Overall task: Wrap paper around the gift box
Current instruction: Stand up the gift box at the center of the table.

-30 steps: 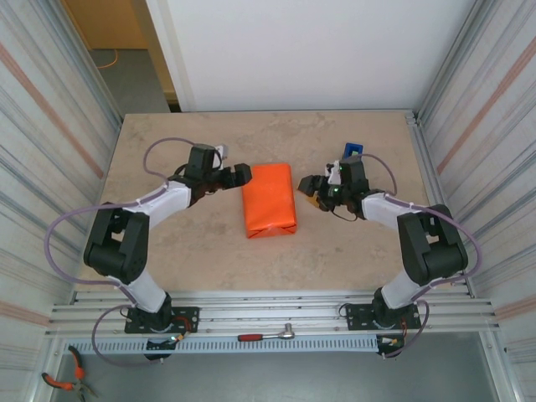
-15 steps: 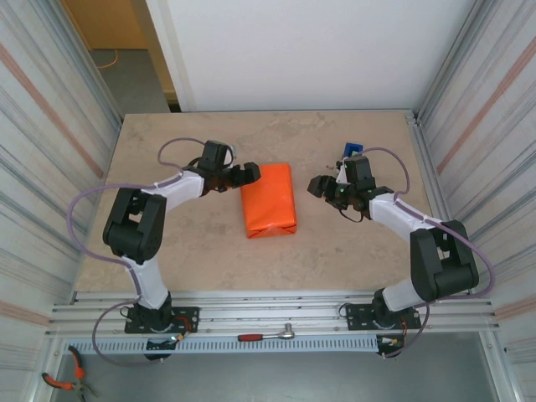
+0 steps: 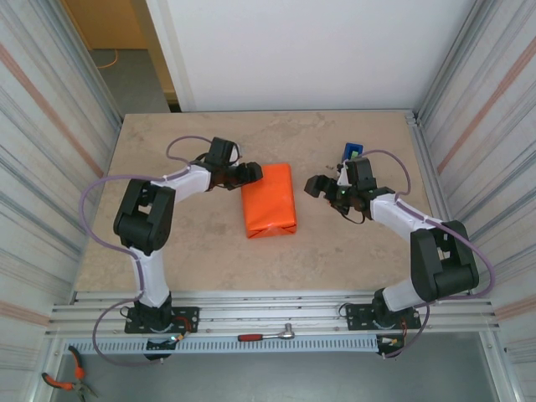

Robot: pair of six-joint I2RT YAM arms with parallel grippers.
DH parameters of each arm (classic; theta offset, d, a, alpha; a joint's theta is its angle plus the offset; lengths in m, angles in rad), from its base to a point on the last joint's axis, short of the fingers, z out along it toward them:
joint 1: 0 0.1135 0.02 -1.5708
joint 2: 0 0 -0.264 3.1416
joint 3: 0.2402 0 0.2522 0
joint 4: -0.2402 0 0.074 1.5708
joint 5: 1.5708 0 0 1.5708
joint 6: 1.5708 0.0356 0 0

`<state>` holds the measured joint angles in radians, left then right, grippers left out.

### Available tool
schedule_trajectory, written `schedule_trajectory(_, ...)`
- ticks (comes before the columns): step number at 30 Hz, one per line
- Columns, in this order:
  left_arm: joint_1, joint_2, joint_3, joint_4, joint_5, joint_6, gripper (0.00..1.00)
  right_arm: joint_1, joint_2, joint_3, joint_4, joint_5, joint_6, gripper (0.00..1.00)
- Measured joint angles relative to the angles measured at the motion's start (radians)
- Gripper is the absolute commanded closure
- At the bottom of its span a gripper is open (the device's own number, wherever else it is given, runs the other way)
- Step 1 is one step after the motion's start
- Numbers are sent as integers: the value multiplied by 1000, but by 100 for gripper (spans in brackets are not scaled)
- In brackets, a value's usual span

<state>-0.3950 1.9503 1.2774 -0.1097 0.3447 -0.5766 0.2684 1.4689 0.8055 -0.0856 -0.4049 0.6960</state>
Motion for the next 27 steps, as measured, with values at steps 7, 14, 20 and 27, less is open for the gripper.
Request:
schedule_trajectory(7, -6, 4, 19, -22, 6, 0, 23, 0, 0, -40, 34, -53, 2, 2)
schedule_trajectory(14, -14, 26, 37, -25, 11, -4, 41, 0, 0, -72, 58, -71, 3, 1)
schedule_trajectory(20, -19, 58, 51, -24, 23, -16, 67, 0, 0, -78, 59, -71, 3, 1)
schedule_trajectory(27, -20, 66, 56, 3, 31, -32, 100, 0, 0, -78, 57, -82, 3, 2)
